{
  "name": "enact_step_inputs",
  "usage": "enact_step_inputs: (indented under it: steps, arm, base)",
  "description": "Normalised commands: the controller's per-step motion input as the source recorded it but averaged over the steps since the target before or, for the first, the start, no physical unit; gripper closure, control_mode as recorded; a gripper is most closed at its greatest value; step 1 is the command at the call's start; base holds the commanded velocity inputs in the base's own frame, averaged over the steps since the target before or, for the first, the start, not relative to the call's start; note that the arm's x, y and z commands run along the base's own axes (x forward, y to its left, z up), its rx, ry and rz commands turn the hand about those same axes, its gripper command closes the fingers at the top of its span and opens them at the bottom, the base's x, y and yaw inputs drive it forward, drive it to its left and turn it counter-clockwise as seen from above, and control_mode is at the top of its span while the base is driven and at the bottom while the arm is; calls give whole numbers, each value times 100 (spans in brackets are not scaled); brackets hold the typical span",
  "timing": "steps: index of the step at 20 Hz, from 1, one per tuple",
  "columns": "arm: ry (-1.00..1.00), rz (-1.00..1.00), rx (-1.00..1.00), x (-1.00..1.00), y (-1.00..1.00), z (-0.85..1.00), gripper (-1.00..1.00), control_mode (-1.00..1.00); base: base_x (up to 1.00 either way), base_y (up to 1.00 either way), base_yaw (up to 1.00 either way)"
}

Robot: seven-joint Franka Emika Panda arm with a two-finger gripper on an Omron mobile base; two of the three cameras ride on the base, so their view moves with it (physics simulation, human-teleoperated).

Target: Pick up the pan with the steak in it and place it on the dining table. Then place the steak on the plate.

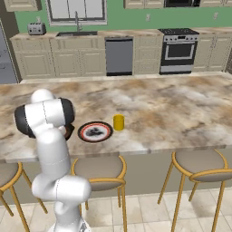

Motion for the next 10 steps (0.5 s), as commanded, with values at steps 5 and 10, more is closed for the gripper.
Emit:
enact_step_inputs:
  steps: [5,10]
  arm:
    - [0,-3,0,8,0,-20,-100,-100]
    - [0,-1,0,8,1,-15,100,-100]
  base:
    - [0,0,0]
    - [0,0,0]
